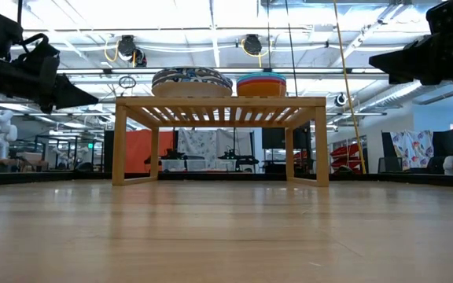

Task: Place and stack bowls onto a shelf
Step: Return to Home Position

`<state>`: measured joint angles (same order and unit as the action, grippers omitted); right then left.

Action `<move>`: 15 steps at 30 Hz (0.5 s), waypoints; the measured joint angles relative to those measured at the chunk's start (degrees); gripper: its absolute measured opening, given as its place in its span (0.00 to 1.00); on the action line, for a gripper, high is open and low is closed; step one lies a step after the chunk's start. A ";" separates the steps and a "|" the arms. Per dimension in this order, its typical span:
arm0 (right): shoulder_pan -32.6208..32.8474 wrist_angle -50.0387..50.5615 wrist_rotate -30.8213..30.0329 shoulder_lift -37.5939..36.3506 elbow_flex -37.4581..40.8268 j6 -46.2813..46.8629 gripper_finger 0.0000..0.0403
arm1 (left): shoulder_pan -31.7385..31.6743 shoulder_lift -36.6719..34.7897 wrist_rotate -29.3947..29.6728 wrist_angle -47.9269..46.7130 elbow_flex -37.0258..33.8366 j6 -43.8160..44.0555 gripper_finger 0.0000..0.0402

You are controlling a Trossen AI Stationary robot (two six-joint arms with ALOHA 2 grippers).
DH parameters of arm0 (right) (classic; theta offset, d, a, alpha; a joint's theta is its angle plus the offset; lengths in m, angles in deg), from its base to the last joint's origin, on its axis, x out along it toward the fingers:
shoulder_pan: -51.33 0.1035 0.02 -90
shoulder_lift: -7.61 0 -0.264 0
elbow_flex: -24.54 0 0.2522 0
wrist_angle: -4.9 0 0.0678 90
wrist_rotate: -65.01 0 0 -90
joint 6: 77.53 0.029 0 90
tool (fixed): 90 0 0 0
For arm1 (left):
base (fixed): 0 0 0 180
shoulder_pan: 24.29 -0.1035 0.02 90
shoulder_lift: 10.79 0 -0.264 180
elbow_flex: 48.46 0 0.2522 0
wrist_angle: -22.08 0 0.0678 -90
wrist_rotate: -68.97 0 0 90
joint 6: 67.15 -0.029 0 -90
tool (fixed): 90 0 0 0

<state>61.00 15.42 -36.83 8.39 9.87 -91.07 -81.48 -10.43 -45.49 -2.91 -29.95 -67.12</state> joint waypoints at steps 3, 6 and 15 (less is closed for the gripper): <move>0.02 0.06 0.00 0.00 0.02 0.00 0.00 | 0.00 0.00 0.00 0.17 0.00 1.18 0.02; 0.02 0.07 0.00 0.00 0.04 0.00 0.00 | 0.00 0.00 0.00 0.57 0.00 1.19 0.02; 0.03 -0.43 -0.06 0.00 0.04 0.78 0.00 | 0.00 0.00 0.00 0.70 0.00 1.23 0.02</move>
<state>61.03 14.99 -36.88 8.39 9.92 -90.29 -81.48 -10.43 -45.49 -2.21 -29.95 -65.89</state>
